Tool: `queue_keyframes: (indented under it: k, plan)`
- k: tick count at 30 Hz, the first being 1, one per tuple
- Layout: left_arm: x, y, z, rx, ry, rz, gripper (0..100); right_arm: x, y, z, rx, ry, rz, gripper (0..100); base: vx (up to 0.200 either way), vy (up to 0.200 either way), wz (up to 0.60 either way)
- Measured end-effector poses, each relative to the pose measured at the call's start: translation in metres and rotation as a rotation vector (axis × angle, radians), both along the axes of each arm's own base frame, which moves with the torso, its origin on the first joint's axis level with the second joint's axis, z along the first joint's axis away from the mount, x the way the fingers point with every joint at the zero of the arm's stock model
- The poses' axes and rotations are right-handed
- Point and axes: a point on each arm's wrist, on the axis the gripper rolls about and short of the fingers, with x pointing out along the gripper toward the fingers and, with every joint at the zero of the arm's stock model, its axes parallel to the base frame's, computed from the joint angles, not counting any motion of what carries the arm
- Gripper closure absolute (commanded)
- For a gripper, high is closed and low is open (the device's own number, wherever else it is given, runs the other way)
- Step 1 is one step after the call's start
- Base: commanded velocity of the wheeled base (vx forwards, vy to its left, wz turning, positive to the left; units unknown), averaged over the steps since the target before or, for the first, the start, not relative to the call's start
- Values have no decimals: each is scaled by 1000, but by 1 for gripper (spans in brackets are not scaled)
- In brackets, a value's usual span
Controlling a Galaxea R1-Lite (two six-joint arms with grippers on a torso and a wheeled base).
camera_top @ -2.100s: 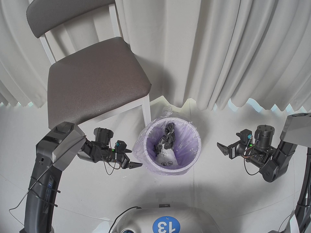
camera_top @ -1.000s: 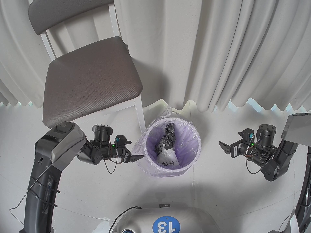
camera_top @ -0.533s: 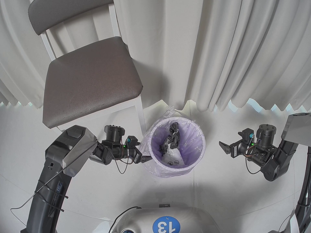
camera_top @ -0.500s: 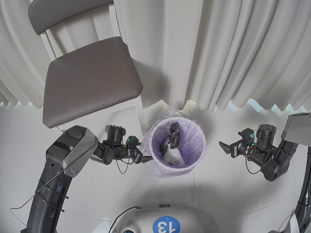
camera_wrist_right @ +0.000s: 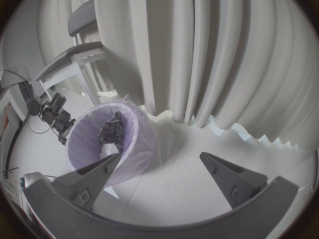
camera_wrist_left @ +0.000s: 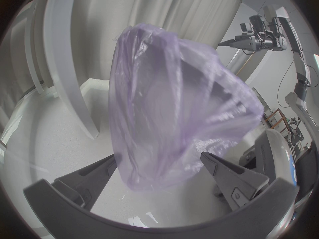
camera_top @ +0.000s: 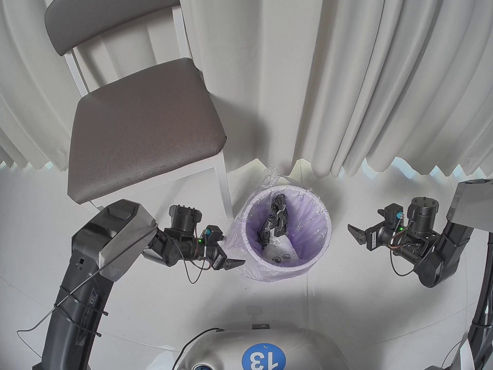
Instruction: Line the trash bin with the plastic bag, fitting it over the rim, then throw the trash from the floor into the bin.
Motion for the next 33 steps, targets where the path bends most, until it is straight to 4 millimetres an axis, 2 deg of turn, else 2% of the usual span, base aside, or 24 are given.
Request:
queue_keyframes:
  k: [6, 11, 14, 23, 33]
  plan:
    - [-27, 16, 10, 7, -10, 2, 0, -1, 0, 0, 0, 1, 2, 0, 0, 0, 0]
    - [-56, 26, 26, -2, -50, 0, 0, -3, 0, 2, -2, -3, 4, 0, 0, 0, 0]
    - [-75, 26, 41, -10, -75, -14, 0, -5, -1, 6, 1, -10, 12, 0, 0, 0, 0]
    - [-109, 19, 87, -87, -202, -24, 0, -14, -5, 28, 18, -61, 37, 0, 0, 0, 0]
    - [-128, 10, 131, -211, -287, -16, 0, -17, -9, 45, 37, -129, 27, 0, 0, 0, 0]
